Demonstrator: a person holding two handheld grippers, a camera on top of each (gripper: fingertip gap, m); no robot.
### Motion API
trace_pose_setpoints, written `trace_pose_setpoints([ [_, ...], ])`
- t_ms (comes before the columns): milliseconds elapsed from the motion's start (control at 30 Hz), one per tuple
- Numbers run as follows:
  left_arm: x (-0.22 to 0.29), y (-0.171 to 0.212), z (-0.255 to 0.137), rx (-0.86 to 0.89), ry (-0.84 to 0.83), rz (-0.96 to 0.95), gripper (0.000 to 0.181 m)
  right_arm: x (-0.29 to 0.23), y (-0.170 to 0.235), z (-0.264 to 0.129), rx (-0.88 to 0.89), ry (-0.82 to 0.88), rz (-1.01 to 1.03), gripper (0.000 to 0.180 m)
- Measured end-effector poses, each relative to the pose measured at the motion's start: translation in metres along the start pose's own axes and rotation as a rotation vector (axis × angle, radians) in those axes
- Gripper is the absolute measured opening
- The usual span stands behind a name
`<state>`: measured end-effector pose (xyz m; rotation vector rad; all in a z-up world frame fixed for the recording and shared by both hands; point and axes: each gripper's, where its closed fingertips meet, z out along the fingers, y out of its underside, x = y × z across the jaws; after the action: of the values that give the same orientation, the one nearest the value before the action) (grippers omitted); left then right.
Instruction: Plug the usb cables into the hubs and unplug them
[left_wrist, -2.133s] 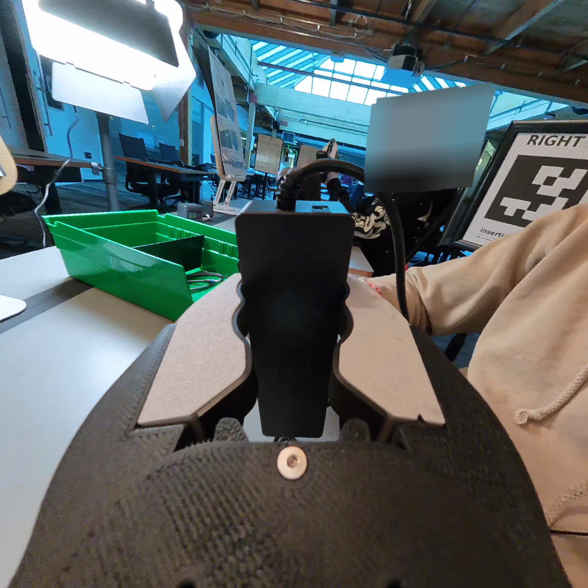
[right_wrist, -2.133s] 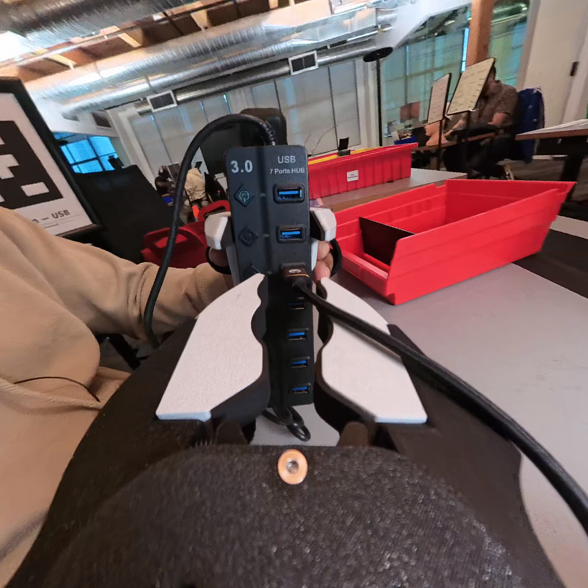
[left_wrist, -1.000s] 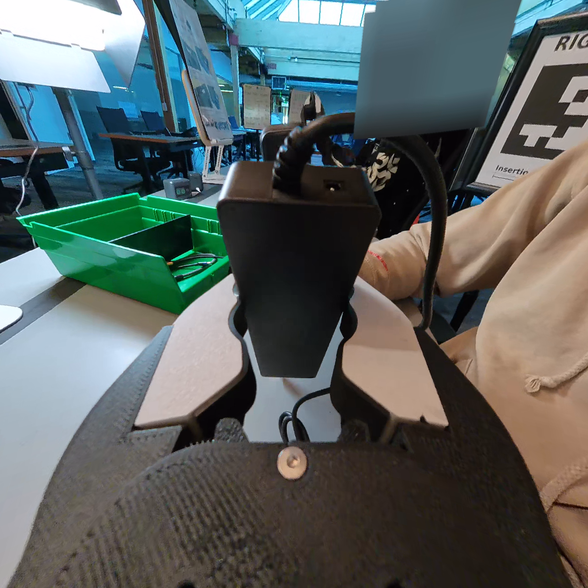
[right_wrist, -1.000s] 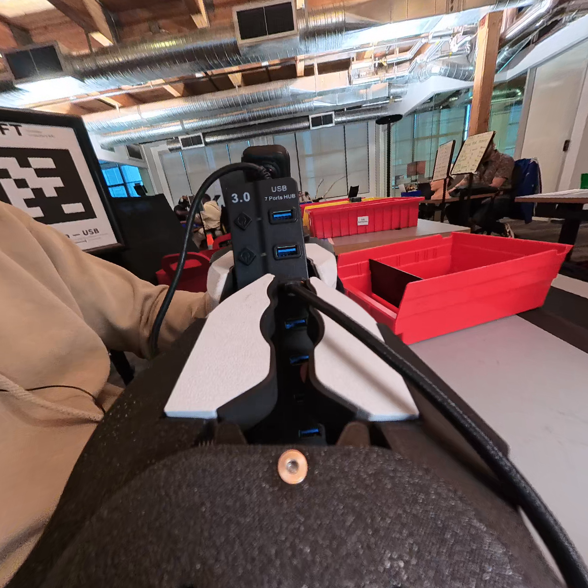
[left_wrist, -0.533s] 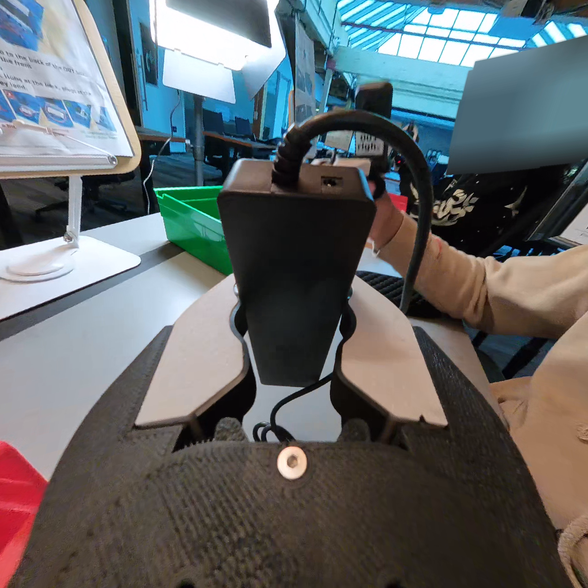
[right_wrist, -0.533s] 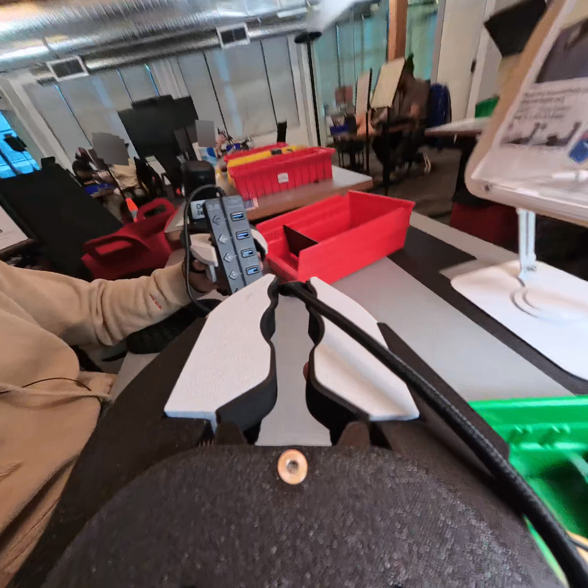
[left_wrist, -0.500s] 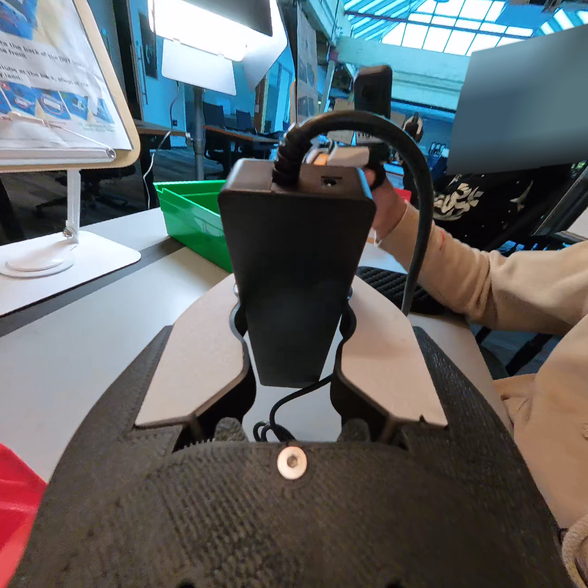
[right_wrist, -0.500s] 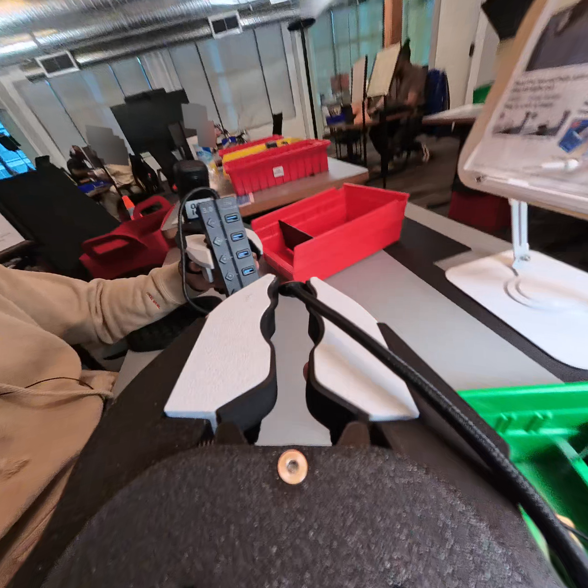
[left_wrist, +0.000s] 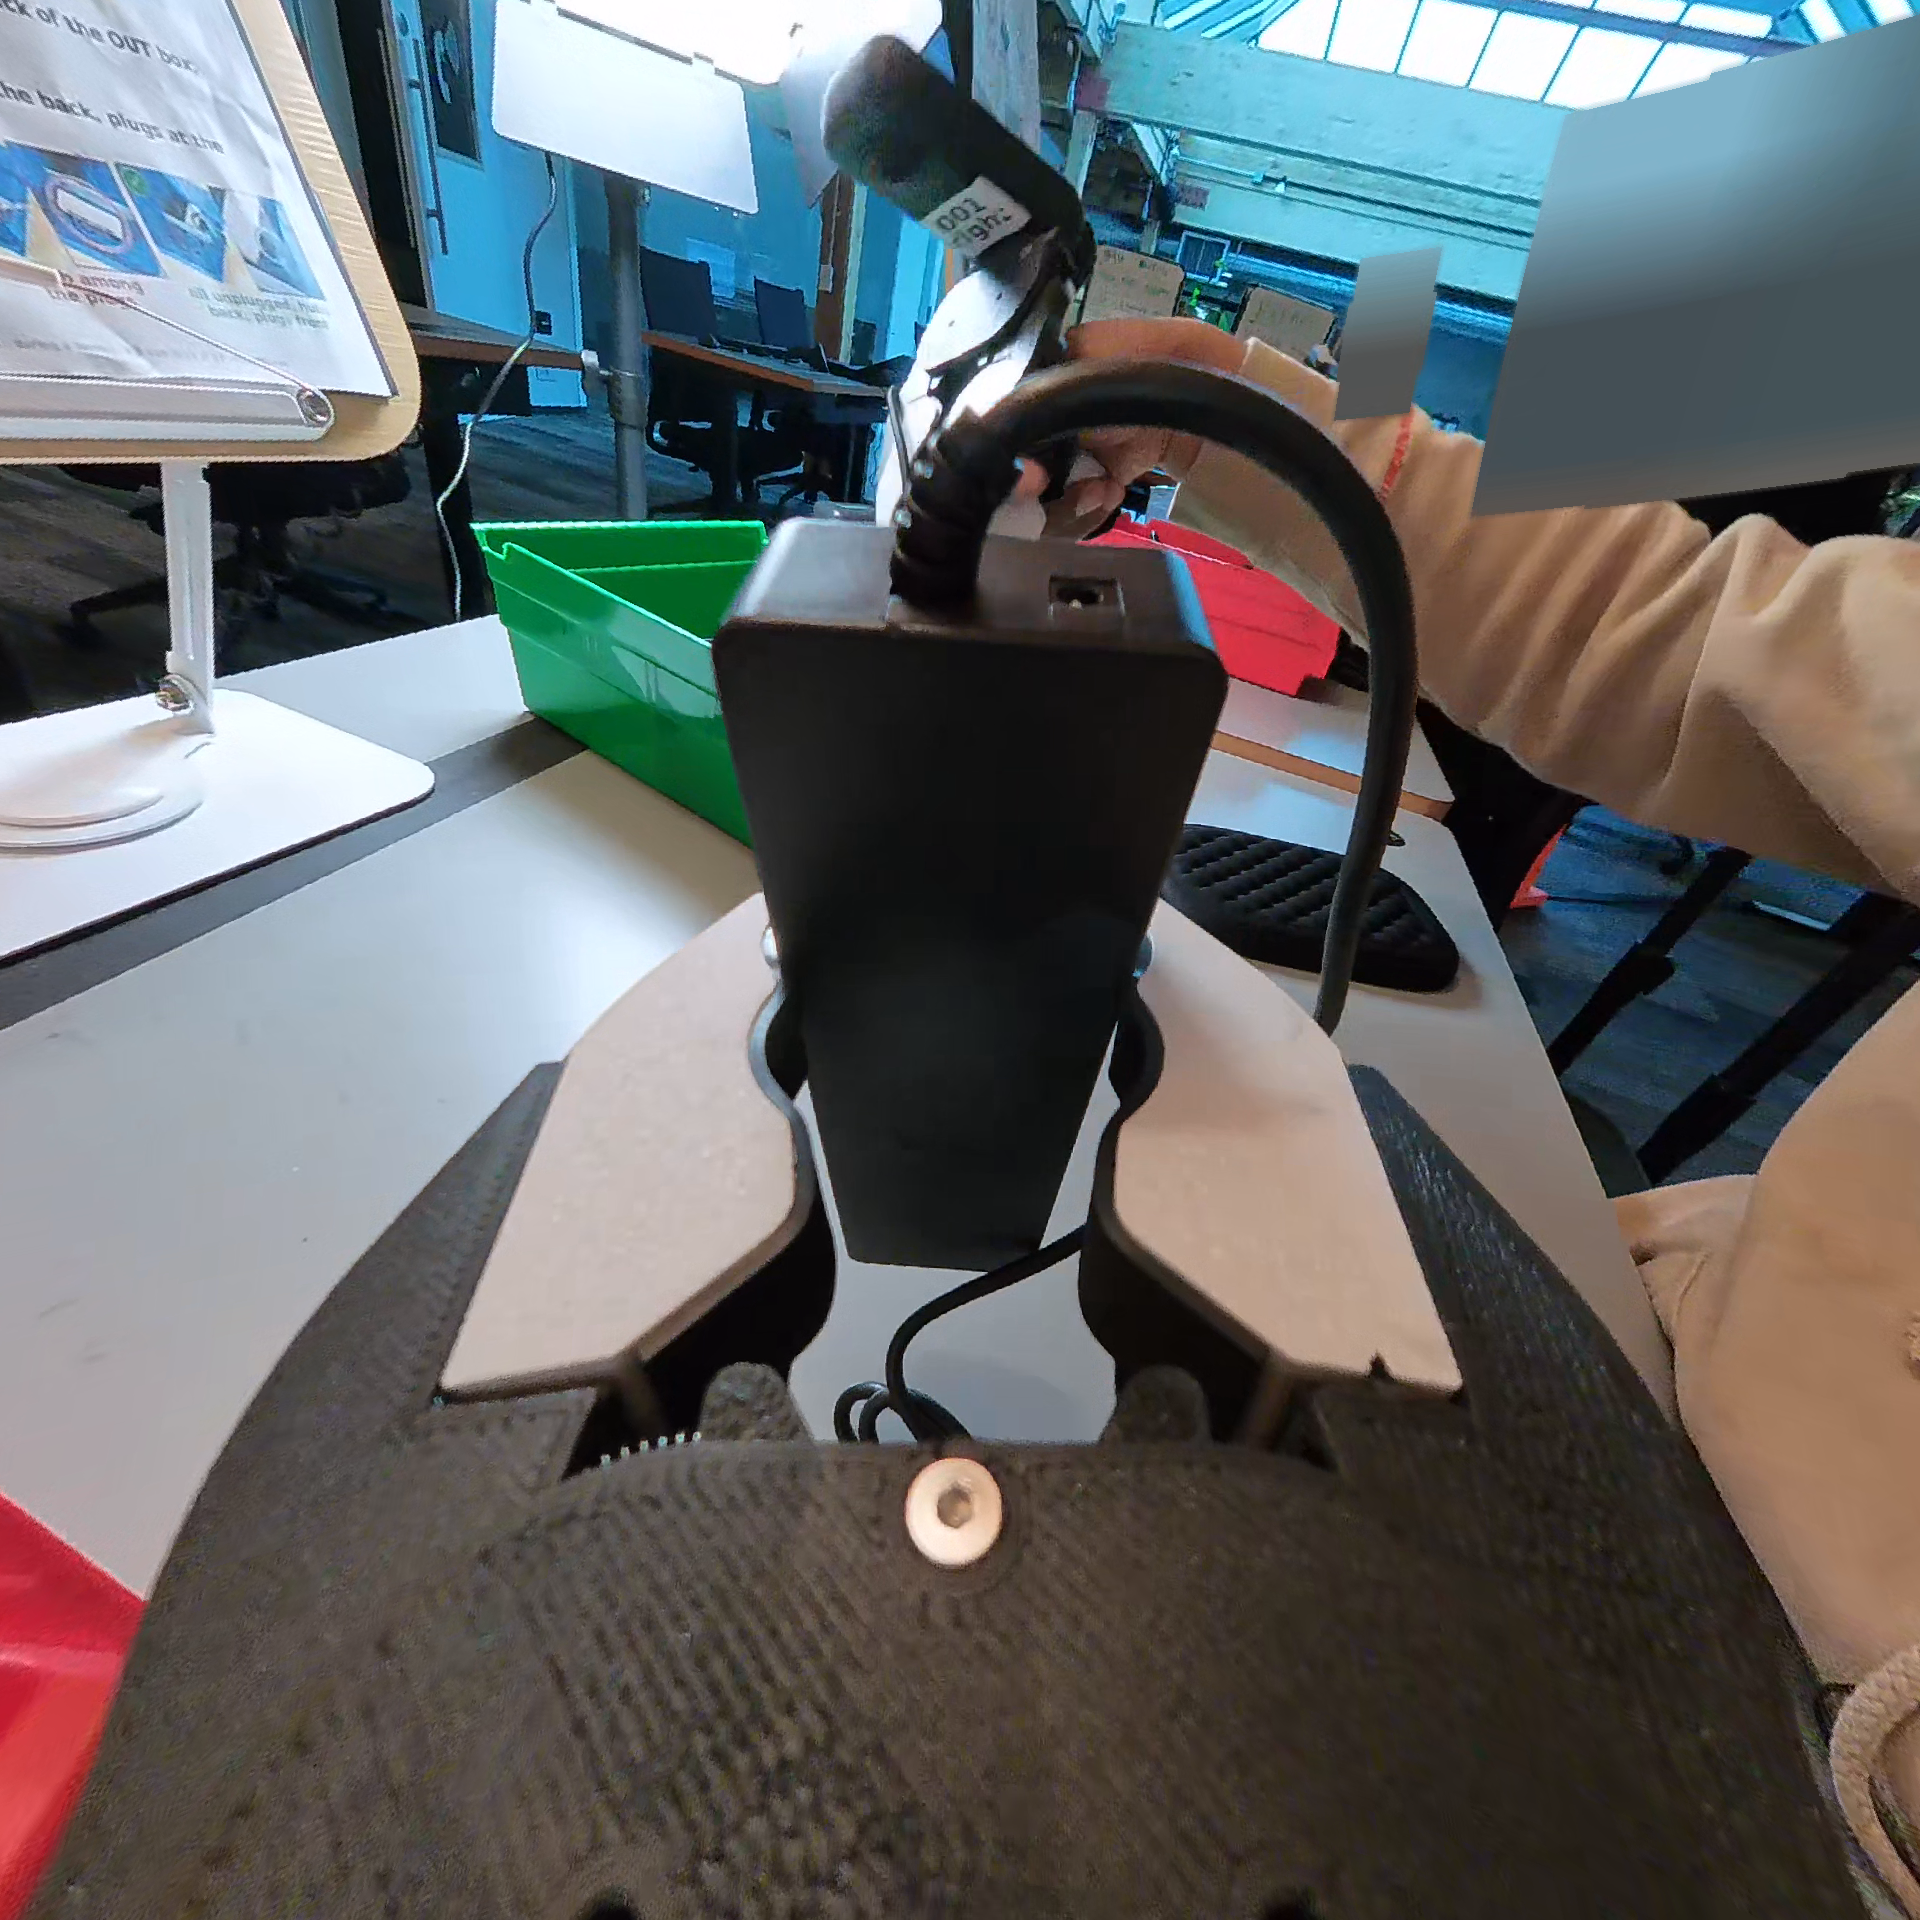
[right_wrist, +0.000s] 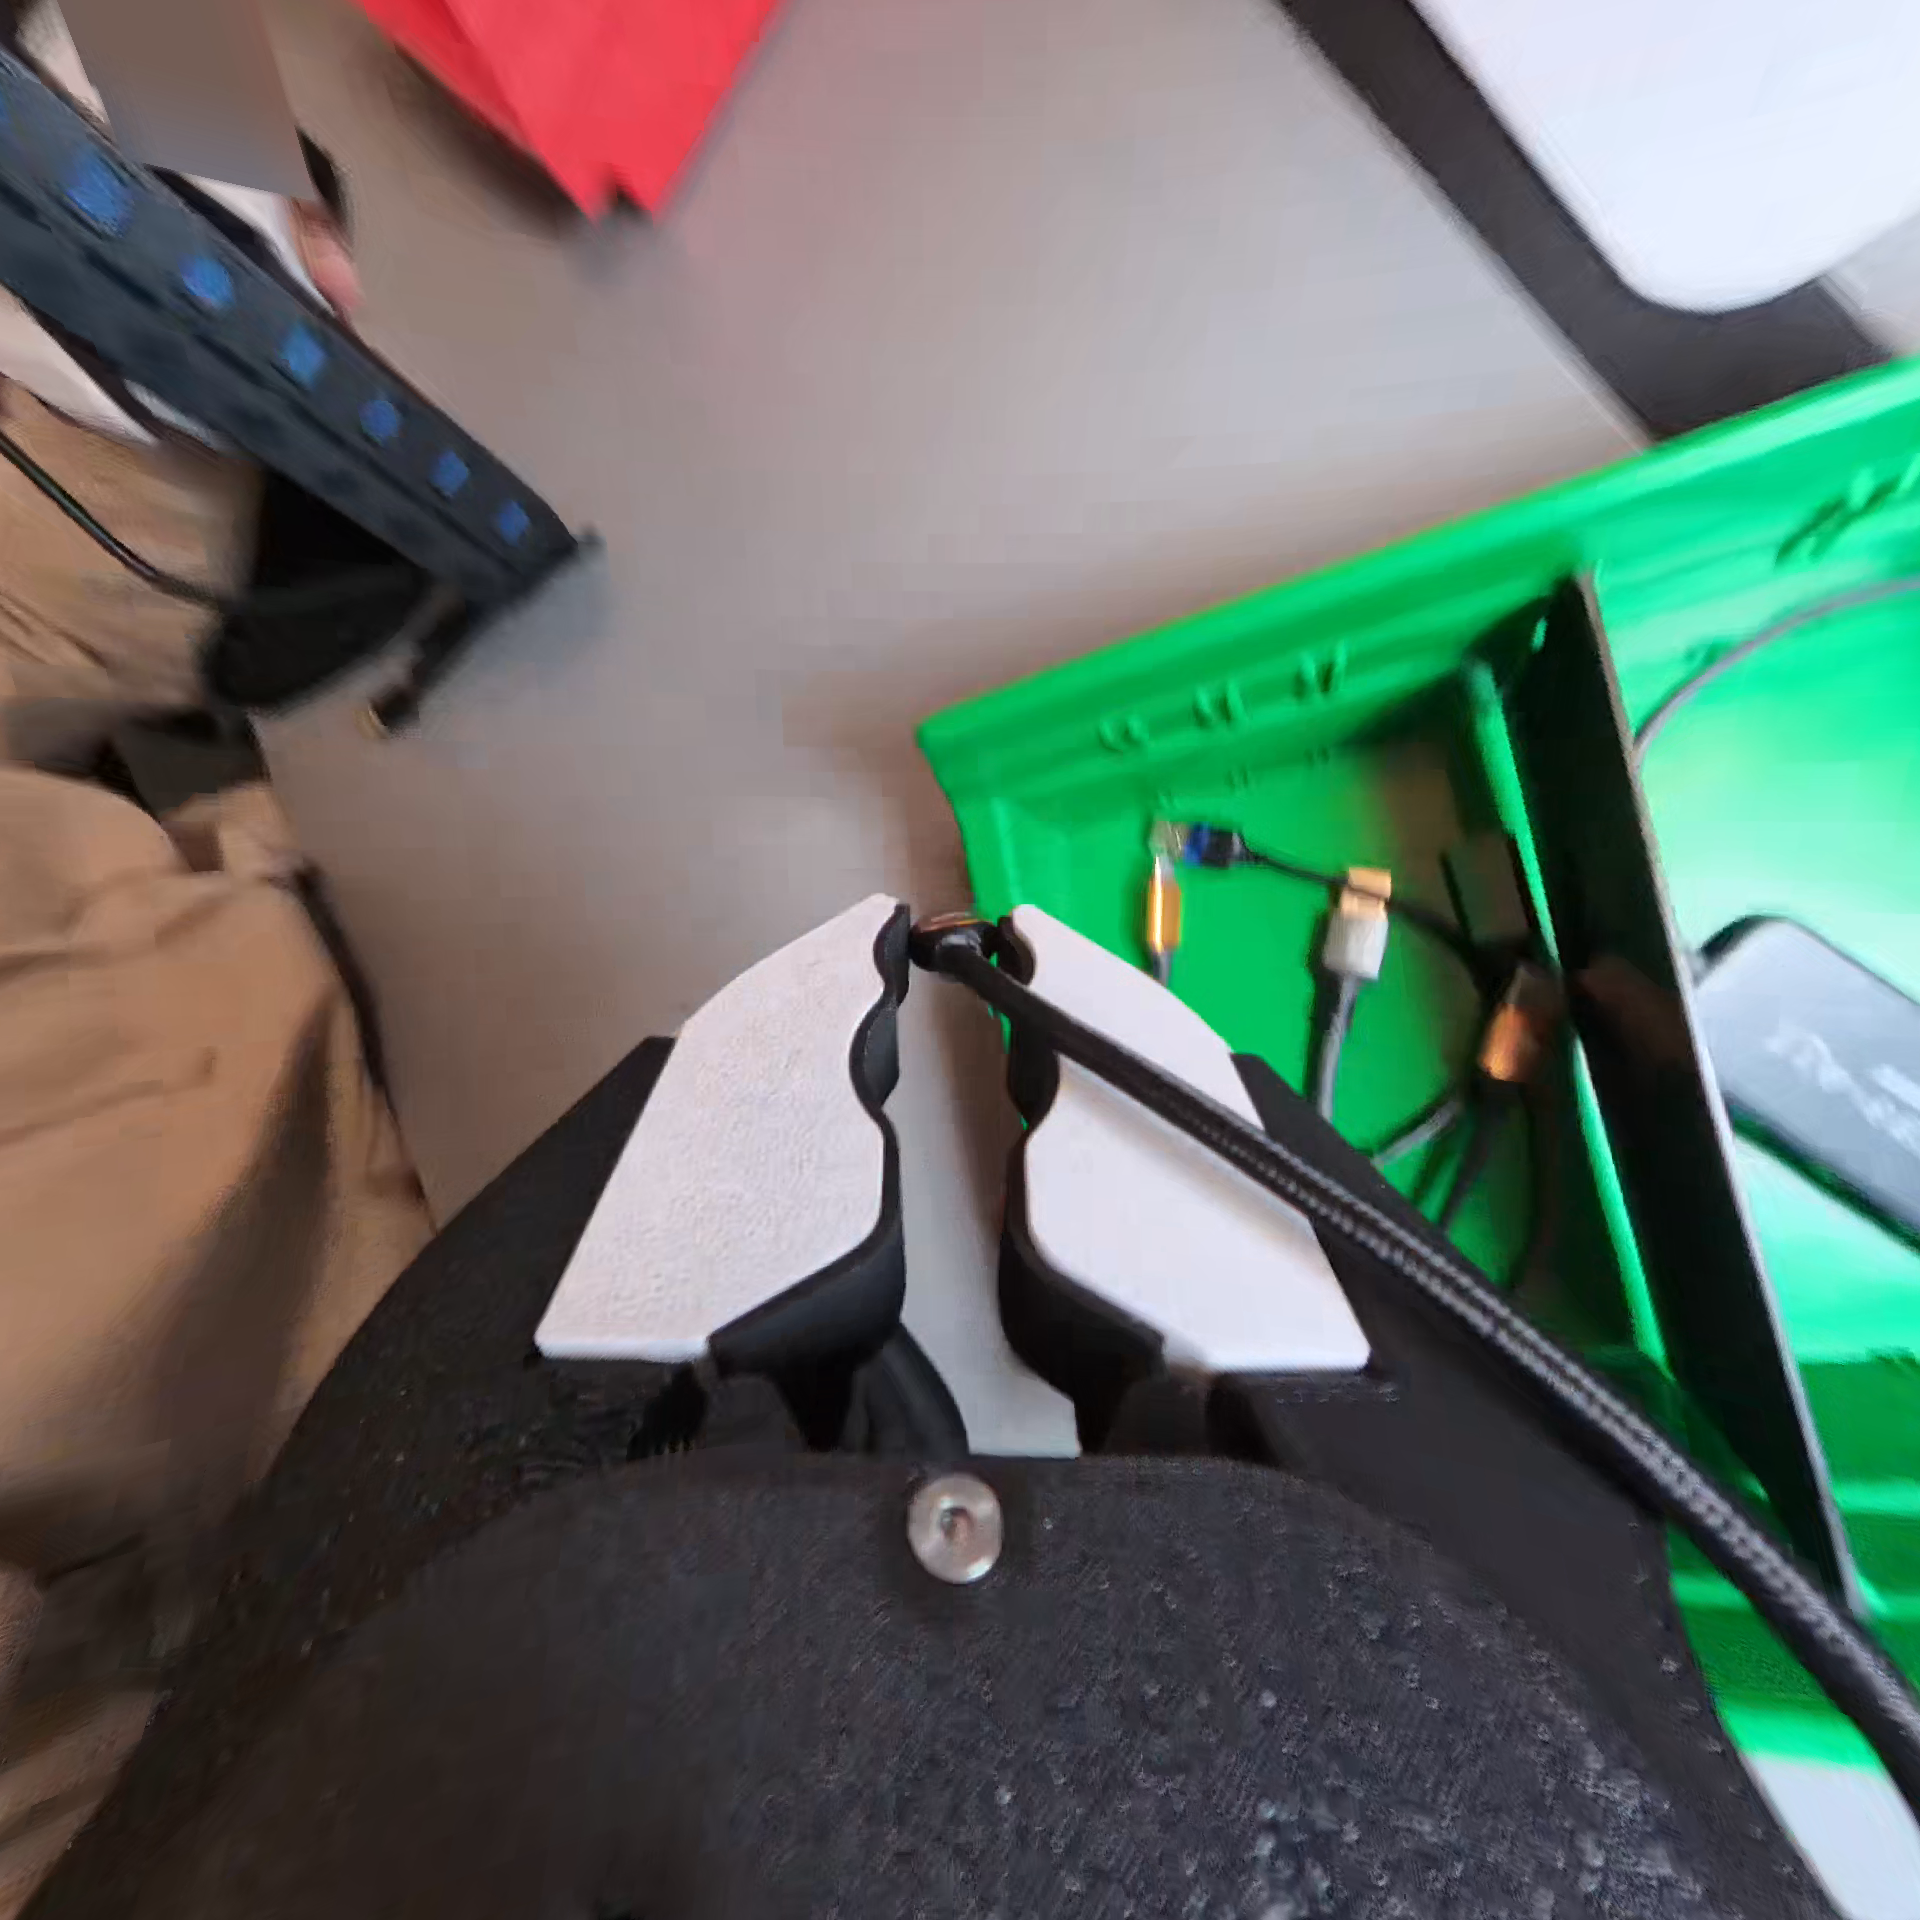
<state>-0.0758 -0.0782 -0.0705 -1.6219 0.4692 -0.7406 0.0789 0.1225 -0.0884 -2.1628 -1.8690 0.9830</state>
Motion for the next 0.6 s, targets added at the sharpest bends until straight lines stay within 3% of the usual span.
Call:
trace_pose_setpoints([
  [200,-0.001,0.002,0.001,-0.009,0.000,0.000,0.058,0.030,0.040,0.013,-0.220,0.107,0.004,0.015],
  [300,-0.001,0.003,0.002,-0.015,0.001,-0.001,0.058,0.039,0.044,0.020,-0.224,0.142,0.001,0.014],
  [433,0.000,0.007,0.005,-0.029,0.004,-0.004,0.058,0.040,0.046,0.023,-0.242,0.167,-0.007,0.029],
  [600,0.000,0.011,0.007,-0.044,0.009,-0.007,0.058,0.024,0.039,0.015,-0.237,0.169,-0.064,0.035],
])
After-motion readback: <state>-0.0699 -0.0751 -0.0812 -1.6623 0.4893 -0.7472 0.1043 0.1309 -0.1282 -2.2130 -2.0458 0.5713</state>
